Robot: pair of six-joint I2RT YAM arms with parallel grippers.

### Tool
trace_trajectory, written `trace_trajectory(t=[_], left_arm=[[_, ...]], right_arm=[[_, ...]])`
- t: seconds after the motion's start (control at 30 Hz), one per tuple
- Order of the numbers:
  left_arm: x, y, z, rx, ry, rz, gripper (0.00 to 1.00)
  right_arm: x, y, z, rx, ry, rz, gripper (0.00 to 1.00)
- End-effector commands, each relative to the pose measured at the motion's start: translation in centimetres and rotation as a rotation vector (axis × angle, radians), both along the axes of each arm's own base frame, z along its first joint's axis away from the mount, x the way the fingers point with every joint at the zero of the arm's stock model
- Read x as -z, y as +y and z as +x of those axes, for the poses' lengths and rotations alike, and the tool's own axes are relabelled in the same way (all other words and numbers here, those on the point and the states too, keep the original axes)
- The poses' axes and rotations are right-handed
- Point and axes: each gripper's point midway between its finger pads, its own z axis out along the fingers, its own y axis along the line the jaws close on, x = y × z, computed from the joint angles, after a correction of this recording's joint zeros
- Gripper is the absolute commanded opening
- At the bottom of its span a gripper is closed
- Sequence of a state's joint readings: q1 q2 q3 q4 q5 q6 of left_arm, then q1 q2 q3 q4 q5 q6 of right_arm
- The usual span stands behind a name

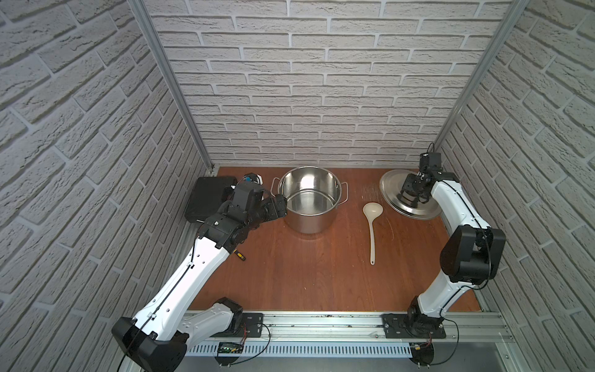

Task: Stir the soup with a spoon
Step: Place the lid at the center of the board.

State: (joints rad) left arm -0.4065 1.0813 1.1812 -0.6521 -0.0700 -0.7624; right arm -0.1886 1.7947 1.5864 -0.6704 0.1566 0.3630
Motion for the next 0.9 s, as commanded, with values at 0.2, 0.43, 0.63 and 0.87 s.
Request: trace_trajectory(t=[0.2,0.43,0.63,0.87], left_arm=[[-1.2,-2.1,0.1,0.044,-0.099,-0.051,0.98],[-1.4,-1.7,0.1,0.022,-0.110,-0.041,0.98],[-0.8,-2.2,0.9,0.012,-0.091,-0.050,0.98],[-0.6,-2.9,2.1,0.009,-0.092,-0.062,0.98]], right_arm=[[0.5,-2.2,6.3,0.013,-0.120,-0.054,0.03],[4.2,-3.3,8.5,0.016,-0.082,-0.071,0.03],[6.5,-3.3,9.4,0.015,-0.073,-0.050,0.03],[9.6,-3.0,8.7,0.001,0.000,-0.035,0.03]])
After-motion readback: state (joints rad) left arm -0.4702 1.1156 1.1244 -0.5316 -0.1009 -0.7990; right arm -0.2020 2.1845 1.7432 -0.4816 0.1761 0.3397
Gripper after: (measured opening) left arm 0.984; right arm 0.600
